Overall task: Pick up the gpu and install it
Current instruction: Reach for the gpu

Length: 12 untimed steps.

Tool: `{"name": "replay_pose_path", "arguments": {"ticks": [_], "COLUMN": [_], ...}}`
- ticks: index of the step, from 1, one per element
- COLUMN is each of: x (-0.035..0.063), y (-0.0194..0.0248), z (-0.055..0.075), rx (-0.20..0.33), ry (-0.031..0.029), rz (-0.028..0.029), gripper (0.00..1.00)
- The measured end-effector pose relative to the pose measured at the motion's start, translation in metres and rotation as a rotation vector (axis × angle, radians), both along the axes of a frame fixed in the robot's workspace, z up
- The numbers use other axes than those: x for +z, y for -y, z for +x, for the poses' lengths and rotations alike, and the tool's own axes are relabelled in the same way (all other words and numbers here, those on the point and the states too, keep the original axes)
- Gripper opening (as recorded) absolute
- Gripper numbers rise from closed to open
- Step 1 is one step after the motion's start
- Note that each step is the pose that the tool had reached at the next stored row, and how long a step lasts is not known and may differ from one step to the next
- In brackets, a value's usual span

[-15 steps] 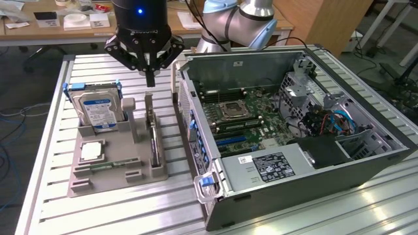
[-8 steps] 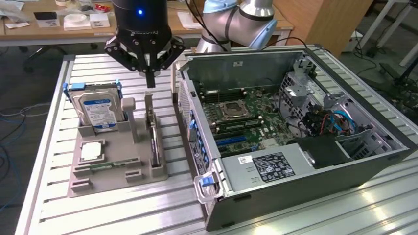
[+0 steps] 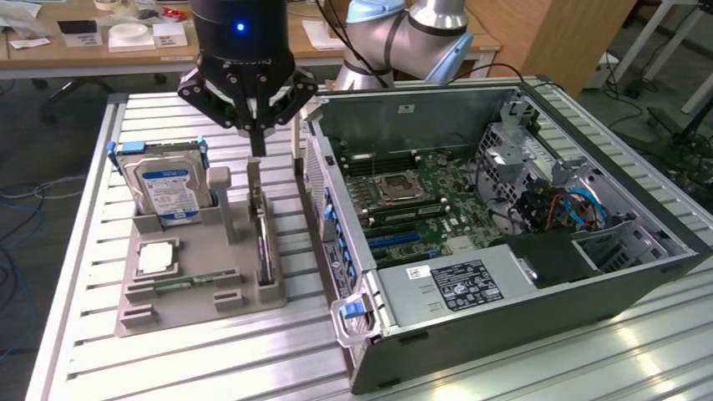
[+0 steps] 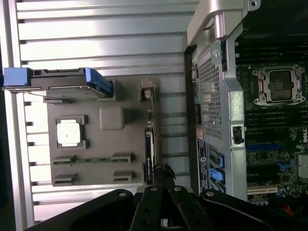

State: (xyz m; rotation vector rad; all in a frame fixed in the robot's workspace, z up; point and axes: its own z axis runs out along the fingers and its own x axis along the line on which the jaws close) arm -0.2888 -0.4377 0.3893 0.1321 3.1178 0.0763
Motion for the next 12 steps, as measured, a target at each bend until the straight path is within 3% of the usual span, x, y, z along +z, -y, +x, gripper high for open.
{"name": "replay_pose_path", "arguments": {"ticks": [7, 12], "x": [-0.0002, -0.0001], "y": [0.0087, 0.0091], "z": [-0.0003, -0.0003], "rx": [0.0, 0.0], "ry": [0.0, 0.0], "rz": [0.0001, 0.0001], "gripper": [0.11, 0.11]}}
